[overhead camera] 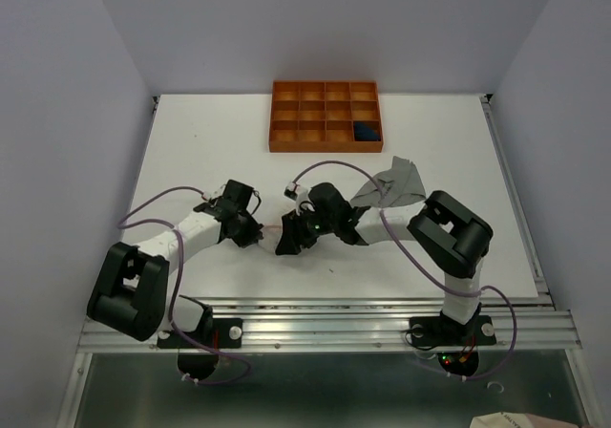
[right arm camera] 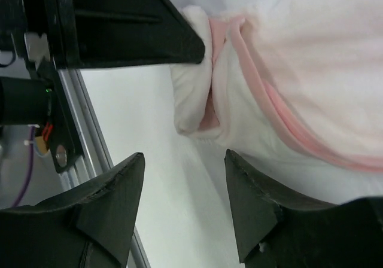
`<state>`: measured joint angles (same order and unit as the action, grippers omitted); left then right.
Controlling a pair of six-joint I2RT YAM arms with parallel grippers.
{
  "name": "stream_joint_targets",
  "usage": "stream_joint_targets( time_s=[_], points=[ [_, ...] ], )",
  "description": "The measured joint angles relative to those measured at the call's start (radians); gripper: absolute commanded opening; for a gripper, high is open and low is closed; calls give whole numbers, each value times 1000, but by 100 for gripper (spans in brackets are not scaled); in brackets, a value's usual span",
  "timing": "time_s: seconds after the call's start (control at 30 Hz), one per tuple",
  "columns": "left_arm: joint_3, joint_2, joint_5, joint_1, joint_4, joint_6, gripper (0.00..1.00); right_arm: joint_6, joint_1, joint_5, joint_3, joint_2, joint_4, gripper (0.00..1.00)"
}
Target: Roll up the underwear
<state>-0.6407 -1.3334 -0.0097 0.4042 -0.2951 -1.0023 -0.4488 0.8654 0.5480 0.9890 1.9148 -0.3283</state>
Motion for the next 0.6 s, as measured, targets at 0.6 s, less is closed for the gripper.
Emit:
stream_joint_targets(
  time_s=[0.6],
  points=[
    [-234, -180, -14, 0, -446, 43, 0, 409, 269, -387, -77, -171, 6, 64]
  ],
)
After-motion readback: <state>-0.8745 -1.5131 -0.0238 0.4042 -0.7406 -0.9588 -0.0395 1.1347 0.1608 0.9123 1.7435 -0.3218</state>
